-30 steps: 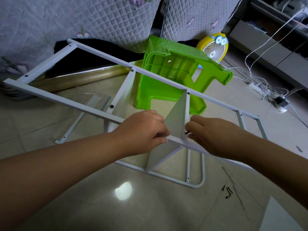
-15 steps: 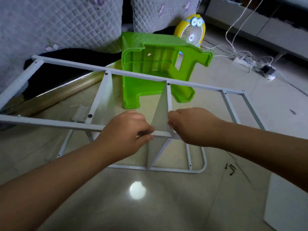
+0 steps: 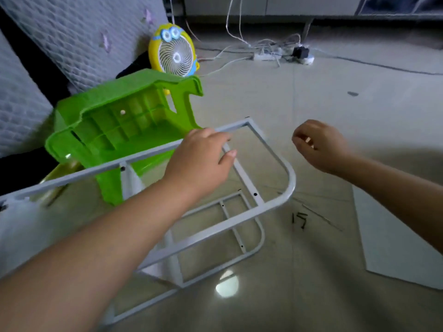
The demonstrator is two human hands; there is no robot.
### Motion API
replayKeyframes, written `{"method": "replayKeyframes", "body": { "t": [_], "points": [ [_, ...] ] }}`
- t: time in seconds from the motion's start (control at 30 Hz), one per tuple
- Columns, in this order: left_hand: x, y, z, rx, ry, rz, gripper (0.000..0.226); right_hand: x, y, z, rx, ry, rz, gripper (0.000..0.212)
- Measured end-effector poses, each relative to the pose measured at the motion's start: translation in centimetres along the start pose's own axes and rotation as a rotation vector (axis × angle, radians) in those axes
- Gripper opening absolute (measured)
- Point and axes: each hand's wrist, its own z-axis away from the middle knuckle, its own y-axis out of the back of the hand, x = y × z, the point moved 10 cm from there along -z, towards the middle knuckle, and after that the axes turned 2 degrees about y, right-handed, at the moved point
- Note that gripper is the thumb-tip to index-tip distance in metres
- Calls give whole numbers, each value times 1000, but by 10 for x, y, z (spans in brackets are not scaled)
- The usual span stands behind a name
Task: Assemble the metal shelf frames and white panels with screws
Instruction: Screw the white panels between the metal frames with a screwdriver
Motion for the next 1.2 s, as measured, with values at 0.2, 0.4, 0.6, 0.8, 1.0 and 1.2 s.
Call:
{"method": "replayKeyframes", "body": {
  "t": [0.2,0.4,0.6,0.8,1.0,1.2],
  "points": [
    [40,-73,-73,-105,-19,-120,74,134,-101,55,-390,-297,82,20],
    [34,-103,-83,-177,-31,-167,64,195,-195,91,-509,-449,61,15],
    [39,-99,-78,-121,-62,-164,75,200,-221,83,-481,-513,201,27],
    [34,-106,-80,-162,-58,-205,69,192,-222,79,-552,-515,298,24],
    [38,-107,-80,-195,-53,-188,65,170,-172,52,-294,-559,-4,11],
    [38,-105,-80,-225,-20,-167,45,118,-61,25,0,-490,-202,17]
  ]
}}
